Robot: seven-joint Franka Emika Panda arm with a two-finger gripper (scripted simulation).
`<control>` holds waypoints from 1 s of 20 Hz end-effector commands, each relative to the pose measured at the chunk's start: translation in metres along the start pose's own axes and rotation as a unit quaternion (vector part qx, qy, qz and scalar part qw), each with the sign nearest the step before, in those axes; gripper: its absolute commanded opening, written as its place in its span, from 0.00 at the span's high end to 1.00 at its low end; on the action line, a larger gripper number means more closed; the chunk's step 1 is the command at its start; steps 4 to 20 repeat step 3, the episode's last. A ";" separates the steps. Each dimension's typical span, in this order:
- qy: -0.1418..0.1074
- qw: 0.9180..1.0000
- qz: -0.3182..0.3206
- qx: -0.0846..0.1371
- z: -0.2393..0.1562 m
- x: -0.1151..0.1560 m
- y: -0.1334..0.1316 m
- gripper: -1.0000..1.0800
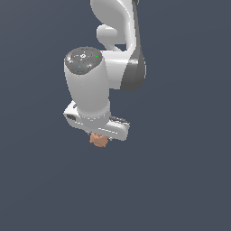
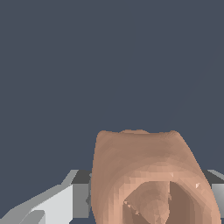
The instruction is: Pick up the object and move it to a goal position.
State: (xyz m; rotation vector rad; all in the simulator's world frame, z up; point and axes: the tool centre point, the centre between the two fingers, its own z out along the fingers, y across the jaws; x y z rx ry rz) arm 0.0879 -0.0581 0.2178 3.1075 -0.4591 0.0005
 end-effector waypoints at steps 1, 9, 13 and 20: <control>0.000 1.000 0.000 0.000 -0.001 0.002 0.000 1.00; 0.000 1.000 0.000 0.000 -0.001 0.002 0.000 1.00; 0.000 1.000 0.000 0.000 -0.001 0.002 0.000 1.00; 0.000 1.000 0.000 0.000 -0.001 0.002 0.000 1.00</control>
